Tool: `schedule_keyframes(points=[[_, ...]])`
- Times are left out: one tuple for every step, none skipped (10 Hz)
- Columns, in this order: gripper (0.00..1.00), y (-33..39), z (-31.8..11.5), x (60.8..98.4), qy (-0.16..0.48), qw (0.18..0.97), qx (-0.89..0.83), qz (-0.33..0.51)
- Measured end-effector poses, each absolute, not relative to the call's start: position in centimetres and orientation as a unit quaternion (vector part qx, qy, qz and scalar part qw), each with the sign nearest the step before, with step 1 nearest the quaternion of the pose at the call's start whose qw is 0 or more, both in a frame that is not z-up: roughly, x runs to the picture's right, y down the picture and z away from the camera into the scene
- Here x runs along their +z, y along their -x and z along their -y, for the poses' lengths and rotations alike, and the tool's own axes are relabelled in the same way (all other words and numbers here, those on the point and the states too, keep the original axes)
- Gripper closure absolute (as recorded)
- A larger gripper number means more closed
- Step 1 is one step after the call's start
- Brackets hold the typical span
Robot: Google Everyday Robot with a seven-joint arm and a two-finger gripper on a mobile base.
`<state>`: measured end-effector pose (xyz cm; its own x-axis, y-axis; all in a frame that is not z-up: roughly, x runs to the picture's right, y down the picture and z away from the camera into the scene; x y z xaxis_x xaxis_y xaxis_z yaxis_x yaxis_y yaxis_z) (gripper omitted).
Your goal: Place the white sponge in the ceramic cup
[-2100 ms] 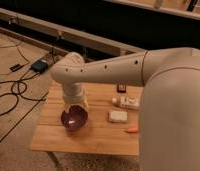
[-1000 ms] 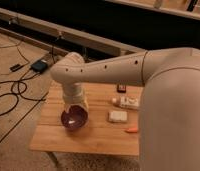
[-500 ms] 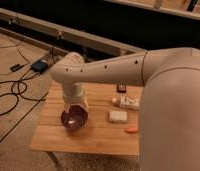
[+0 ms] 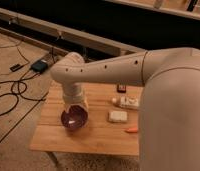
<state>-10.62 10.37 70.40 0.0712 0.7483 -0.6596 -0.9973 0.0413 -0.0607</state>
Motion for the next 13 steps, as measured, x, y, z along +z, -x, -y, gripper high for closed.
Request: schedule_keyframes(points=[[0.35,9.8,-10.5,71.2,0.263,0.681,0.639,-0.243],[0.35,9.0,-10.5,71.8,0.259,0.679,0.640,-0.249],[0.35,7.6,-10.3,73.0,0.252,0.678,0.642,-0.257],[0.35,6.4,-10.2,74.2,0.246,0.677,0.643,-0.261],[0.35,5.3,-10.1,75.2,0.240,0.677,0.643,-0.265],[0.35,4.0,-10.1,76.4,0.236,0.678,0.641,-0.270],[0.35,3.0,-10.1,77.4,0.235,0.681,0.639,-0.270],[0.35,2.1,-10.2,78.4,0.237,0.685,0.635,-0.268],[0.35,0.2,-10.4,80.1,0.245,0.696,0.624,-0.259],[0.35,-0.9,-10.4,80.8,0.250,0.702,0.617,-0.251],[0.35,-1.6,-10.3,81.1,0.254,0.706,0.613,-0.246],[0.35,-3.1,-10.5,81.4,0.264,0.715,0.602,-0.237],[0.35,-3.8,-10.7,81.5,0.270,0.722,0.593,-0.234]])
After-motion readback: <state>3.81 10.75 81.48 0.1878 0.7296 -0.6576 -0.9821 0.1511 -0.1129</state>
